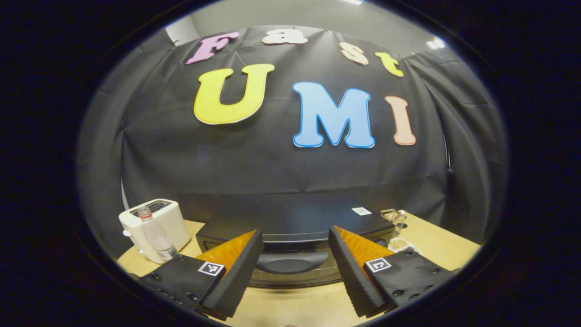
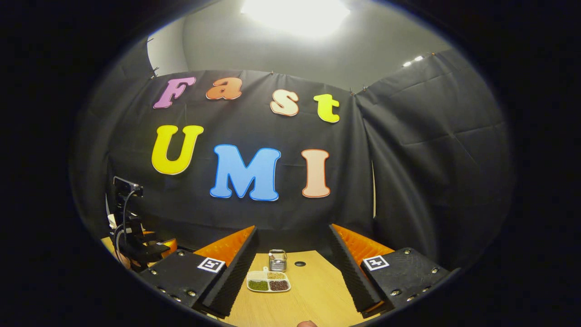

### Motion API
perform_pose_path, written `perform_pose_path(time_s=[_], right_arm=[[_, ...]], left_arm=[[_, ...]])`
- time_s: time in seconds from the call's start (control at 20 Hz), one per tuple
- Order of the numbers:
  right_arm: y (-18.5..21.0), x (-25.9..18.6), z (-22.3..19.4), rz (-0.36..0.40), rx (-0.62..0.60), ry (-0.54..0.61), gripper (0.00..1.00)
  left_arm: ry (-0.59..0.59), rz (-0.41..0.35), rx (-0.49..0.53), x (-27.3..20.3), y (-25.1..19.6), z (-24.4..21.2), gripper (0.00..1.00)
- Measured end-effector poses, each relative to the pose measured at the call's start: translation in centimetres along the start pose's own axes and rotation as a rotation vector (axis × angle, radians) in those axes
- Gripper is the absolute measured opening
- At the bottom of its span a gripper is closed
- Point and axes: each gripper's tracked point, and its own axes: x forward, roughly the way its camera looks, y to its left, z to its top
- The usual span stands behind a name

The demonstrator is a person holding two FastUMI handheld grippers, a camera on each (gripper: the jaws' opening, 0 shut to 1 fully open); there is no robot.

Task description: Open the electric oven with the left hand, put the food in, and close the electric oven.

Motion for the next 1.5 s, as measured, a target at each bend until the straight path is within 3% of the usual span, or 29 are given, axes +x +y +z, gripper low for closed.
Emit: perform_pose_path(time_s=[0.1,0.15,0.25,0.3,0.35,0.4,1.0,1.5], right_arm=[[-0.2,-0.2,-0.1,-0.019,-0.008,0.003,0.95],[-0.3,-0.4,-0.2,-0.027,-0.017,0.005,0.95],[-0.4,-0.7,-0.5,-0.033,-0.025,0.017,0.95],[-0.4,-0.8,-0.5,-0.036,-0.025,0.020,0.95],[-0.5,-0.9,-0.5,-0.041,-0.026,0.020,0.95],[-0.5,-0.9,-0.5,-0.044,-0.027,0.021,0.95],[0.2,-1.1,-0.2,0.019,-0.020,0.014,0.95],[-2.3,-2.2,-0.3,0.050,-0.030,0.014,0.95]], left_arm=[[0.010,0.014,0.009,1.1,0.2,-0.9,1.00],[0.015,0.022,0.010,1.5,0.4,-1.5,0.91],[0.034,0.034,0.006,2.1,0.9,-2.6,0.91],[0.027,0.036,0.014,2.3,0.9,-2.5,1.00],[0.021,0.034,0.026,2.6,0.7,-2.6,0.92],[0.035,0.038,0.036,2.4,0.8,-2.8,1.00],[0.032,0.056,0.041,-2.1,0.2,-4.8,1.00],[0.107,0.087,0.037,-5.4,-0.2,-8.0,1.00]])
